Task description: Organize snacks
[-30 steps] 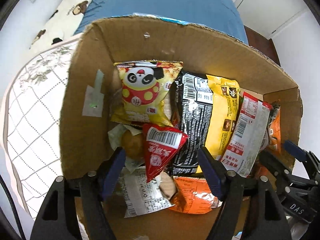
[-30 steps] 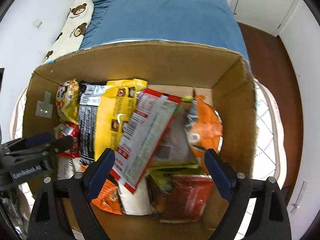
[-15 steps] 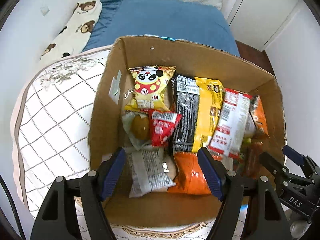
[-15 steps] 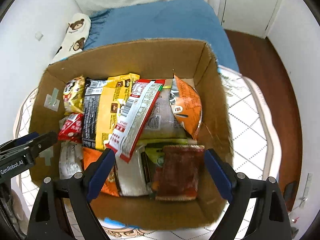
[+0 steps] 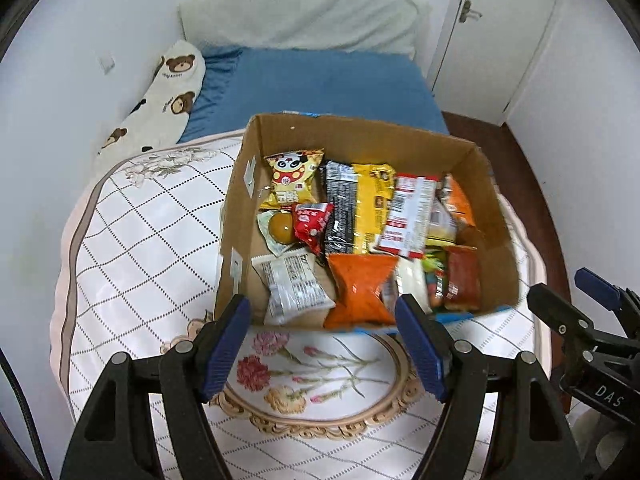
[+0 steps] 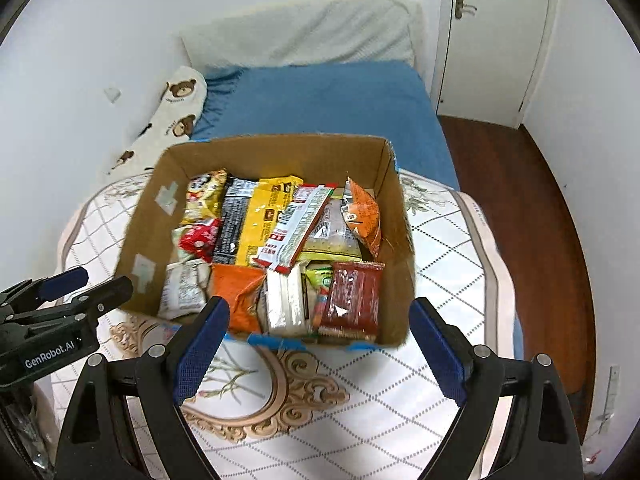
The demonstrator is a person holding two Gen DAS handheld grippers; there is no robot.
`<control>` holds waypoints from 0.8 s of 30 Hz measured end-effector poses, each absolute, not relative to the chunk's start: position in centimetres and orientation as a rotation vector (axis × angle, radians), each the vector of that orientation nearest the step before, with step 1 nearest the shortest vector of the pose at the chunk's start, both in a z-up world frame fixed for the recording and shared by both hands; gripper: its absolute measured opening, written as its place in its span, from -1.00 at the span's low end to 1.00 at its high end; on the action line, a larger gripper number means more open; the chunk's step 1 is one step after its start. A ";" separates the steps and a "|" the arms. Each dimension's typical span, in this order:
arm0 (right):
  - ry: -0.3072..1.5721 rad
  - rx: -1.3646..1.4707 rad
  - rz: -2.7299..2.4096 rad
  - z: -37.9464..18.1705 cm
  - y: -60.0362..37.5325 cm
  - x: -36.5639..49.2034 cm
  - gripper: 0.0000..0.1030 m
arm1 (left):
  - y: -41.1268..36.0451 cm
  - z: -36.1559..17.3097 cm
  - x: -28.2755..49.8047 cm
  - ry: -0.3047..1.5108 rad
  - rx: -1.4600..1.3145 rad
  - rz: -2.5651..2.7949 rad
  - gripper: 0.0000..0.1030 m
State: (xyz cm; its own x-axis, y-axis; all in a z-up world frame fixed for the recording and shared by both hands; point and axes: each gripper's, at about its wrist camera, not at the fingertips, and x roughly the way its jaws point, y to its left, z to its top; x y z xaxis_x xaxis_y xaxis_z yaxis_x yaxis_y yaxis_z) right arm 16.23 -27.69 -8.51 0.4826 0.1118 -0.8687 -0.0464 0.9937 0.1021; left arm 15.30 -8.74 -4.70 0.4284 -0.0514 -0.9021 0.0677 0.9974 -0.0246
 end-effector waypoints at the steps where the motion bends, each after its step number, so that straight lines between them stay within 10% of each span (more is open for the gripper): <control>1: 1.048 0.055 0.090 -7.9 -27.6 15.5 0.81 | -8.9 -4.1 14.4 1.104 0.021 -0.077 0.42; 24: 0.827 0.039 0.092 3.6 -27.5 3.3 0.91 | -8.5 4.3 3.3 0.939 0.023 -0.056 0.46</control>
State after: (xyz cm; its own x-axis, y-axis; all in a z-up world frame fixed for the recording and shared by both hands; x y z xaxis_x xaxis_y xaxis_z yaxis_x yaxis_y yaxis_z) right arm 3.34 -27.45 3.59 0.6736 0.0969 -0.7327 -0.0668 0.9953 0.0703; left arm 3.32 -8.52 4.30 0.5893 -0.0382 -0.8070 0.0587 0.9983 -0.0044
